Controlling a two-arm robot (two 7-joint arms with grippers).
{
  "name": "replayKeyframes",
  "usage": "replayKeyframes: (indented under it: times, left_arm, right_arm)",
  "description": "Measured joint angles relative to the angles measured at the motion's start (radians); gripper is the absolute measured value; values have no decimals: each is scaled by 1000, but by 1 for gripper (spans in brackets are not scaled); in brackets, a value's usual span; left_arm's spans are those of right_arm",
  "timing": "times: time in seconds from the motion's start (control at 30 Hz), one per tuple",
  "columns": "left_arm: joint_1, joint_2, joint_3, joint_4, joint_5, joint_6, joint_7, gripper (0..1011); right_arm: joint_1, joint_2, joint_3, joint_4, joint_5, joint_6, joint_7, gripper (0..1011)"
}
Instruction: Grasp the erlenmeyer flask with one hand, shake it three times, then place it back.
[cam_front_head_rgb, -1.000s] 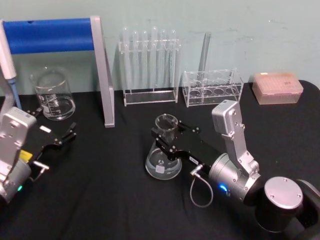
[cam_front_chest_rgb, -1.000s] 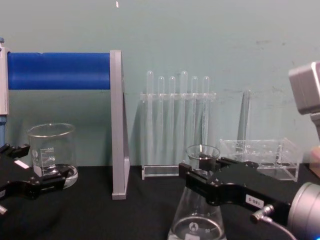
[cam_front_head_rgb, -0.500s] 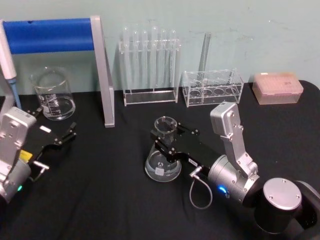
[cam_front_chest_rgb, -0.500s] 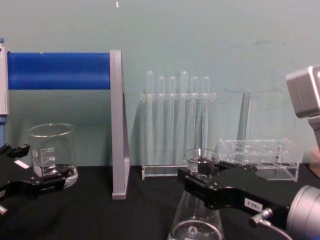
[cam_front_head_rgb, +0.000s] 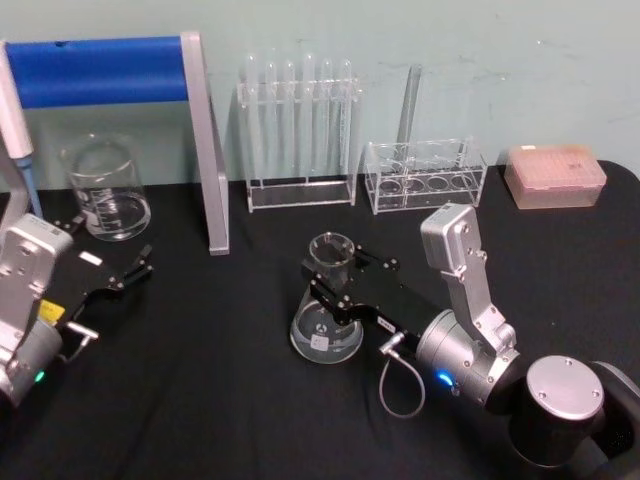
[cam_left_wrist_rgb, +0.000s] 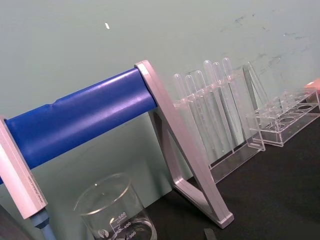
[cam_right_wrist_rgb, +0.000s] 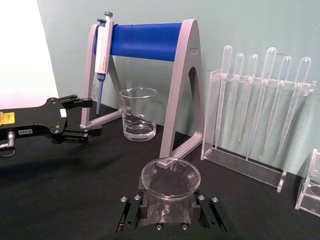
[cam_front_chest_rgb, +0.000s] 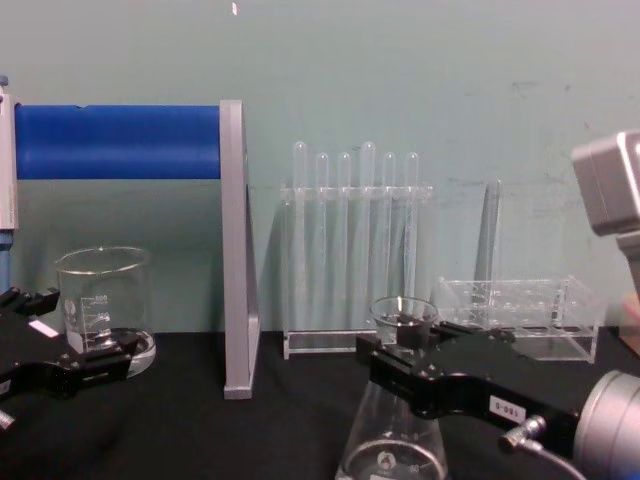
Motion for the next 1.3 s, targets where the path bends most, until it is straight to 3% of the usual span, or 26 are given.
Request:
replayKeyframes:
  times: [0.13, 0.27, 0.3, 0.37, 0.73, 1.1, 1.3]
  left_arm:
    - [0, 0, 0, 0, 0, 0, 0, 1001]
    - [0, 0, 0, 0, 0, 0, 0, 1001]
    - [0, 0, 0, 0, 0, 0, 0, 1001]
    - [0, 0, 0, 0, 0, 0, 0, 1001]
    - [0, 0, 0, 0, 0, 0, 0, 1001]
    - [0, 0, 0, 0, 0, 0, 0, 1001]
    - [0, 0, 0, 0, 0, 0, 0, 1001]
  right_arm:
    - [0, 0, 1, 0, 0, 0, 0, 472]
    - [0, 0, 1, -1, 0, -1, 0, 627]
    - [0, 0, 1, -1, 0, -1, 0, 627]
    - [0, 0, 1, -1, 0, -1, 0, 736]
    - [0, 0, 1, -1, 0, -1, 0, 1003]
    - [0, 0, 1, -1, 0, -1, 0, 1000]
    - [-19, 46, -1, -33, 8, 6, 39, 1000]
